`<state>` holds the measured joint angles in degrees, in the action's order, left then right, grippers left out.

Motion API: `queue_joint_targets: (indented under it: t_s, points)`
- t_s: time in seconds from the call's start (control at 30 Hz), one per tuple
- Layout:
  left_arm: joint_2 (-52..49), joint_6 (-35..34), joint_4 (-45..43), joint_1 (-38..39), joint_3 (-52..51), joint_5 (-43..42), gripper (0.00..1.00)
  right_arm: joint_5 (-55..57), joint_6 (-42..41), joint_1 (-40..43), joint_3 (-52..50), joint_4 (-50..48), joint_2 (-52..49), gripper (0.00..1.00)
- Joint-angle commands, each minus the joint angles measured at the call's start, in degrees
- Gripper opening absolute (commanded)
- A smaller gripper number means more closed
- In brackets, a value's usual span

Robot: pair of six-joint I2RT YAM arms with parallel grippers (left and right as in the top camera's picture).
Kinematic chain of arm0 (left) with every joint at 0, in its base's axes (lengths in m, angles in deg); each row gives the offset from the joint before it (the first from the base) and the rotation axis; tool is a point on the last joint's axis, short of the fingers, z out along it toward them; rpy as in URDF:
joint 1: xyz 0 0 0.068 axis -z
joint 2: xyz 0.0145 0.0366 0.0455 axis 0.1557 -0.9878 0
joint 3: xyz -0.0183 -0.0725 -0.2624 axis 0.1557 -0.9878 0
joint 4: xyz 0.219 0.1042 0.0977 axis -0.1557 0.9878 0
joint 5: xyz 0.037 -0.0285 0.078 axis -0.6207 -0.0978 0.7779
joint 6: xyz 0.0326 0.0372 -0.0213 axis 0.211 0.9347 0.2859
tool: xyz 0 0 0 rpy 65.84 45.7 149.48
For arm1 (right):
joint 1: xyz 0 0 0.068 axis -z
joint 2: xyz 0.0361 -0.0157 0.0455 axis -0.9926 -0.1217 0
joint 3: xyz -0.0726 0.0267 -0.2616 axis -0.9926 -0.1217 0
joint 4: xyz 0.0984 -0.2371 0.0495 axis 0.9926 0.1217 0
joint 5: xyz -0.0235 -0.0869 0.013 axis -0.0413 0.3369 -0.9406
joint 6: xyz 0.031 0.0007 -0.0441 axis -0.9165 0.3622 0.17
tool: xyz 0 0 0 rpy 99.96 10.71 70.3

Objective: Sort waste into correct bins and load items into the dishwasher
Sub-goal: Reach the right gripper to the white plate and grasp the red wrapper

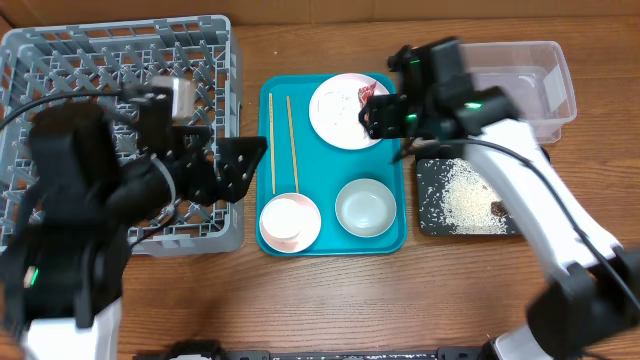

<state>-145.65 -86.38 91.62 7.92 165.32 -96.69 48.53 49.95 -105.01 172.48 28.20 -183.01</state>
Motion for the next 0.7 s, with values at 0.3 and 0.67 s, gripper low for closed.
queue_joint_targets:
  t_s: [0.3, 0.67]
  points:
    - [11.2, 1.7, 4.7, 0.4, 3.6, 12.3, 1.0, 12.8, -0.2, -1.1, 1.0, -15.2, -20.4, 0.41]
    - [11.0, 1.7, 11.1, 0.4, 3.5, 12.8, 1.0, 12.8, -0.1, -1.1, 2.7, -8.2, -15.4, 0.04]
